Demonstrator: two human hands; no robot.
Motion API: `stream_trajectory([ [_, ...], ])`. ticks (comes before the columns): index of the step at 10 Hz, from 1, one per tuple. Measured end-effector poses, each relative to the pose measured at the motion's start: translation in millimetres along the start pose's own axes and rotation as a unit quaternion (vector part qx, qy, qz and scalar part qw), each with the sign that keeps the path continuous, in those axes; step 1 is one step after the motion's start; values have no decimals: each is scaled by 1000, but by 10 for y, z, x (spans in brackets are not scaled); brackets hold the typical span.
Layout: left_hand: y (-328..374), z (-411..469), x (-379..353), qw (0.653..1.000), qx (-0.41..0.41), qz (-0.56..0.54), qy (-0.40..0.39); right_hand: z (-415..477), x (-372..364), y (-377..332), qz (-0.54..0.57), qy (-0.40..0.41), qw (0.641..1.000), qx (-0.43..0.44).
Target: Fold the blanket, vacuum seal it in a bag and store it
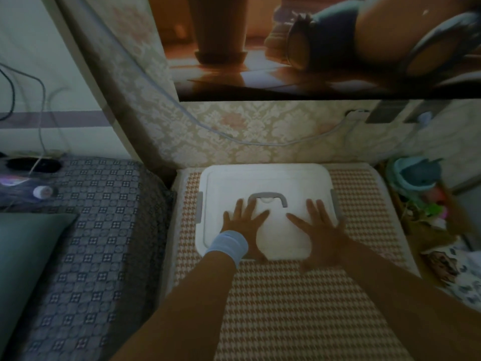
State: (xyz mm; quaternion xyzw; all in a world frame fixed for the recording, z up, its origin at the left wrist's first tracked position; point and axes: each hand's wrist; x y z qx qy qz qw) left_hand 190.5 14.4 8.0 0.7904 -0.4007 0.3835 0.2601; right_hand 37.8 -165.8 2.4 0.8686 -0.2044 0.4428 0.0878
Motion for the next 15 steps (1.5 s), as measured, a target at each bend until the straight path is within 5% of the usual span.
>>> stream_trajectory([
  [4,-653,5,96,996,70,52,18,348,101,-295,157,54,985,41],
  [6,-1252,21,200,991,131,-25,8,848,490,-717,158,110,978,77],
  [10,-1795,454,425,993,120,-6,-8,1442,806,-916,155,101,980,71],
  [12,-1751,319,420,987,138,-59,54,1299,917,-1041,129,56,989,42],
  [14,-1521,-123,750,960,152,-204,115,789,1285,-1219,227,55,971,45],
  [15,-1424,-520,1073,923,138,-295,206,331,1673,-1215,331,98,936,71],
])
Point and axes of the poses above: each hand's wrist, its own z-axis towards the middle knuckle, its own x-axis out of the back of the hand, y = z × x
